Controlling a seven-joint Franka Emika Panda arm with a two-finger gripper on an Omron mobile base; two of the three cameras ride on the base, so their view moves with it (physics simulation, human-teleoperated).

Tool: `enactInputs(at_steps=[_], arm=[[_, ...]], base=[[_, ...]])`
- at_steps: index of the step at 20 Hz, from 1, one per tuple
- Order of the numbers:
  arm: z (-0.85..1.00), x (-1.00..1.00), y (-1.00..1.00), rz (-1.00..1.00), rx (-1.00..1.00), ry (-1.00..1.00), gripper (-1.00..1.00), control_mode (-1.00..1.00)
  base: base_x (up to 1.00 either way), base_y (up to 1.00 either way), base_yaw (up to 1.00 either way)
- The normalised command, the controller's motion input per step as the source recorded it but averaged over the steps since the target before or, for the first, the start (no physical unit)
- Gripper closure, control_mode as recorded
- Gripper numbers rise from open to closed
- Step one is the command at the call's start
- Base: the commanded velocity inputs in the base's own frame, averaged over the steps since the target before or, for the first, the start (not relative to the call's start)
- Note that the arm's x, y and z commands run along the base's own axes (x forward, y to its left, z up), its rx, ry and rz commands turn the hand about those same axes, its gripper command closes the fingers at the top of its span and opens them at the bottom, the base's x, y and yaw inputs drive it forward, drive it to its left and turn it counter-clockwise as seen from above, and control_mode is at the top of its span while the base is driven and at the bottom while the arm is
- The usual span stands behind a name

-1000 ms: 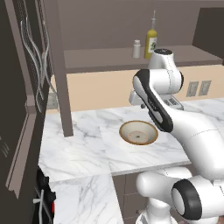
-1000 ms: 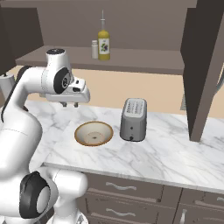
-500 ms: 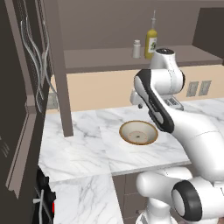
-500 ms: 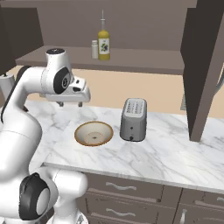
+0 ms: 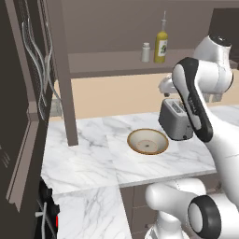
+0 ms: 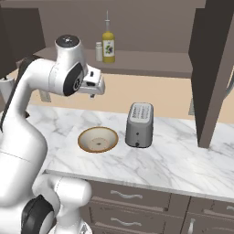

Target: Retrieve the bottle and the shaker from the cabinet and place them next to the mixing bowl on the counter. Then add garlic from the fridge to the mixing bowl.

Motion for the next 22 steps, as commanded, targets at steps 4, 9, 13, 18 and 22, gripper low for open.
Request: enactInputs(at_steps=[4, 9, 13, 18, 22], arm=[[0.92, -0.01, 0.0, -0.09, 0.07, -0.31, -1.0, -1.0], [0.74, 0.06, 0.02, -0.15, 0.0, -0.18, -1.0, -1.0], [0.21, 0.34, 0.0, -0.08, 0.0, 0.02, -1.0, -1.0], [0.0, 0.4, -0.3, 0.06, 0.0, 0.0, -1.0, -1.0], [0.0, 0.34, -0.48, 0.11, 0.02, 0.0, -1.0, -1.0]], base=[[0.0, 0.0, 0.0], [0.0, 0.0, 0.0], [0.0, 0.0, 0.0], [0.0, 0.0, 0.0], [0.0, 0.0, 0.0]])
